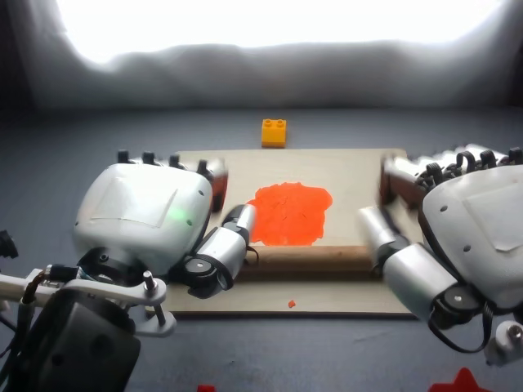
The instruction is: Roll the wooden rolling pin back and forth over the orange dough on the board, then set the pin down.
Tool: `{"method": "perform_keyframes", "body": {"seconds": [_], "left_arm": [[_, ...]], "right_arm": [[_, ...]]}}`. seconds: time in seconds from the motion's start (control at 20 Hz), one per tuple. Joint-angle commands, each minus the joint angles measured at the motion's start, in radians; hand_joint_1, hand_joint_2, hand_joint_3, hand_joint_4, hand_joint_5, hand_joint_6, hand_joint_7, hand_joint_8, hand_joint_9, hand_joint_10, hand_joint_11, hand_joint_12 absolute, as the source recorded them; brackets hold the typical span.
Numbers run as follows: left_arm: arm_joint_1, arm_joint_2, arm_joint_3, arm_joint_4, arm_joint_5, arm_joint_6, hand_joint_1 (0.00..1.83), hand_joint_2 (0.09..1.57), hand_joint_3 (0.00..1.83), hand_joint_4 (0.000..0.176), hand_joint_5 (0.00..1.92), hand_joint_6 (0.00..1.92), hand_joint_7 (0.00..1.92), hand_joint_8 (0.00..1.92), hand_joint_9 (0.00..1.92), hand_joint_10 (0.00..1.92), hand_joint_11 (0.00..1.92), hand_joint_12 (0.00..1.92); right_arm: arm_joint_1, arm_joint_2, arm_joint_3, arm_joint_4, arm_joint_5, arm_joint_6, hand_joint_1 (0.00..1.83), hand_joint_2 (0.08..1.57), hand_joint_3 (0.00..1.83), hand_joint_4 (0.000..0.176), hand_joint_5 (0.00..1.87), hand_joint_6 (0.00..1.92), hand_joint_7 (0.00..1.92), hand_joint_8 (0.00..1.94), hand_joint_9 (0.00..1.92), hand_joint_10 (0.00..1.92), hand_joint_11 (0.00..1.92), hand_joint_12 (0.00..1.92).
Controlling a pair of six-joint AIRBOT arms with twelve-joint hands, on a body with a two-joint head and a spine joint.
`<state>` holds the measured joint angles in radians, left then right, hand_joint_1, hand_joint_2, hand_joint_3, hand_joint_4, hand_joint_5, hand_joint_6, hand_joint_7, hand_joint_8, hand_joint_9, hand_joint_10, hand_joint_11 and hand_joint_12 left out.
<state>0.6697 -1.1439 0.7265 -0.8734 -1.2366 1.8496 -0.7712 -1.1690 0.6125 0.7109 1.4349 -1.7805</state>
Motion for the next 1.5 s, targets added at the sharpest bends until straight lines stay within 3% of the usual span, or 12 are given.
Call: {"method": "perform_keyframes", "body": {"seconds": [0.0,0.45,0.7,1.45], "left_arm": [[-0.005,0.002,0.004,0.084,-0.087,-0.003,0.00,1.57,0.07,0.000,0.02,0.00,0.01,0.00,0.00,0.00,0.00,0.00],[0.011,-0.005,0.020,0.095,-0.094,-0.017,0.00,1.57,0.06,0.000,0.03,0.01,0.02,0.01,0.00,0.00,0.00,0.00],[0.051,-0.061,0.058,0.131,-0.141,-0.082,0.00,1.57,0.05,0.000,0.02,0.01,0.01,0.00,0.00,0.00,0.00,0.00],[0.168,-0.137,0.113,0.154,-0.184,-0.151,0.00,1.57,0.05,0.000,0.06,0.01,0.06,0.01,0.03,0.01,0.00,0.00]], "right_arm": [[0.002,0.009,-0.003,-0.101,0.091,-0.001,0.00,1.57,0.11,0.000,0.08,0.02,0.06,0.00,0.03,0.01,0.00,0.00],[-0.014,0.009,-0.003,-0.100,0.072,0.017,0.00,1.57,0.09,0.000,0.05,0.00,0.06,0.01,0.03,0.01,0.00,0.00],[-0.043,-0.022,0.008,-0.098,0.099,0.026,0.00,1.57,0.07,0.000,0.07,0.01,0.06,0.00,0.03,0.00,0.00,0.00],[-0.088,-0.193,0.218,-0.052,0.051,0.038,0.00,1.57,0.08,0.000,0.08,0.00,0.07,0.00,0.04,0.00,0.00,0.00]]}}
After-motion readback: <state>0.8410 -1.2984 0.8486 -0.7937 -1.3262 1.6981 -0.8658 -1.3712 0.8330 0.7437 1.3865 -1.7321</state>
